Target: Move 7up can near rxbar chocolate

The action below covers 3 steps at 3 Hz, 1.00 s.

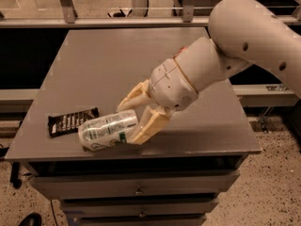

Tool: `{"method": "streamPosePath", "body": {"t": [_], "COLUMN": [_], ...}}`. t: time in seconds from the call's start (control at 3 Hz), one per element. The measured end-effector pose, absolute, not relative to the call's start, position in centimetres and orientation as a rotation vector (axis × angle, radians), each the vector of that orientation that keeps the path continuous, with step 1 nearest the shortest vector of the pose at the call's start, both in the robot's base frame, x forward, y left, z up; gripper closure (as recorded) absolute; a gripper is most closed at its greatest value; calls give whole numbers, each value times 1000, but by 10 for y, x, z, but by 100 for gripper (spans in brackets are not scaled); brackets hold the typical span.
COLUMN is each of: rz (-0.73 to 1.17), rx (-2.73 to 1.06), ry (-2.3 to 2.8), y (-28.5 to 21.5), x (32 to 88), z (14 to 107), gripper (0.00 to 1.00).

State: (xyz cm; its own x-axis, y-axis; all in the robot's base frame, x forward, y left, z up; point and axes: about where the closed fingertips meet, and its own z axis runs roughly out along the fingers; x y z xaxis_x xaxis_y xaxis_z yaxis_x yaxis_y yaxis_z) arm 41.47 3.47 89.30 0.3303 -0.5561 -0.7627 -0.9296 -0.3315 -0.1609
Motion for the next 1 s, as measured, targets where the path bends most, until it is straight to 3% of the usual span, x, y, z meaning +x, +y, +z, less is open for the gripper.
{"method": "streamPosePath", "body": {"t": [0.33,1.0], "rz": [817,762], "rx": [-2023,-1977], "ry": [1251,1266], "y": [55,75], "x": [400,434], "z": [897,889], "gripper": [100,100]}}
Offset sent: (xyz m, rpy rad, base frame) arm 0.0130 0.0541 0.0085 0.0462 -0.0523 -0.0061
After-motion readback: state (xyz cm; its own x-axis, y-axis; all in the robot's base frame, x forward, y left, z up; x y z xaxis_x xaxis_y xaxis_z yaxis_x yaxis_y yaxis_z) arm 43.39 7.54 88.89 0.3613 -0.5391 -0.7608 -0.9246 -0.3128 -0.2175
